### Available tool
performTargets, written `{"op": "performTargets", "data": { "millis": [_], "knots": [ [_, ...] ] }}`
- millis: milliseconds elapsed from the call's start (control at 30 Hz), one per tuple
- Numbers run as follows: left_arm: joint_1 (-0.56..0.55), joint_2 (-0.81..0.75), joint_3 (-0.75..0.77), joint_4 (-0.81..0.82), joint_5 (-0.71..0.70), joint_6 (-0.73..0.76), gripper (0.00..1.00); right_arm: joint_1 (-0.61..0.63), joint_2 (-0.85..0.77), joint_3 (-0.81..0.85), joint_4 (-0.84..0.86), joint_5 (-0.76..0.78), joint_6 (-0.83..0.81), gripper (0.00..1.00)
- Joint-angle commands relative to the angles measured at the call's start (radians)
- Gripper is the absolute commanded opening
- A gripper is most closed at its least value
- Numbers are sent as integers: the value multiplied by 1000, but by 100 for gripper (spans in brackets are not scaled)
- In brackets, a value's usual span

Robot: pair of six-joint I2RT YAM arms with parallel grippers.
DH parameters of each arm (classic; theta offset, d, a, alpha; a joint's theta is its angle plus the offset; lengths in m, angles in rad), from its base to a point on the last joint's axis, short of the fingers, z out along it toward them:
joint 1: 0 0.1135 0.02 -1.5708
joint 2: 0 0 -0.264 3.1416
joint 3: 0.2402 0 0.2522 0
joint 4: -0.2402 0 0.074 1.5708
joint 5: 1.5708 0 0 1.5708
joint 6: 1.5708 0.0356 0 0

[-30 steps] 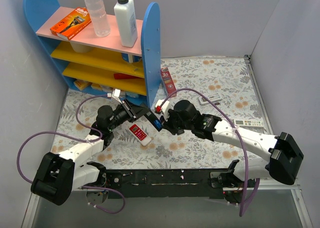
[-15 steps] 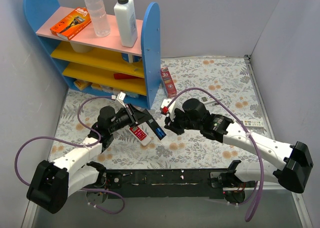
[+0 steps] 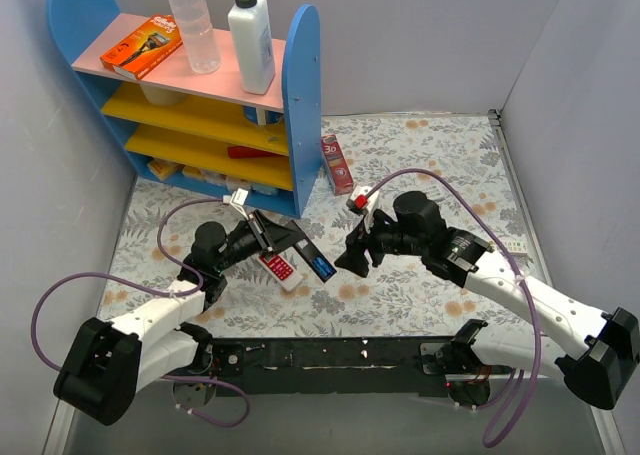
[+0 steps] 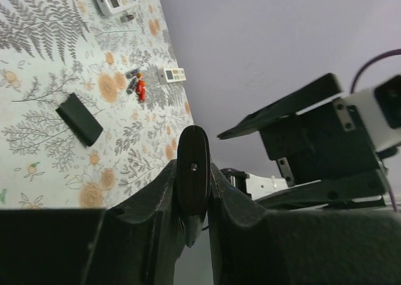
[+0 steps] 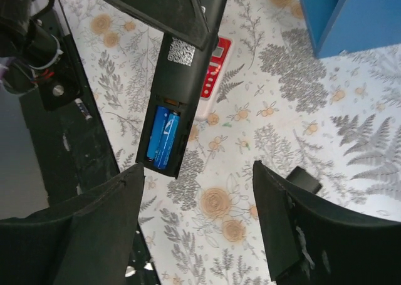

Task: Load the batteries into the remote control
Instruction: Load the battery into the remote control, then adjust the battery in the remote control.

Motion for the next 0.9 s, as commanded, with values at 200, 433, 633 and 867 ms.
{"op": "performTargets", "data": {
  "millis": [200,433,633,867],
  "knots": [
    [-1,-4,-28,284,97,-124,0,-98,-45,-162,273,-278,313,79],
    [-1,2,-31,318,100,-156,0,-116,-51,-225,402,-341,420,79],
    [1,2,-27,327,97,-165,0,-132,-54,-225,395,-344,426,79],
    [1,-1,-19,324,93,-173,0,-133,-40,-231,444,-373,462,76]
  ]
}}
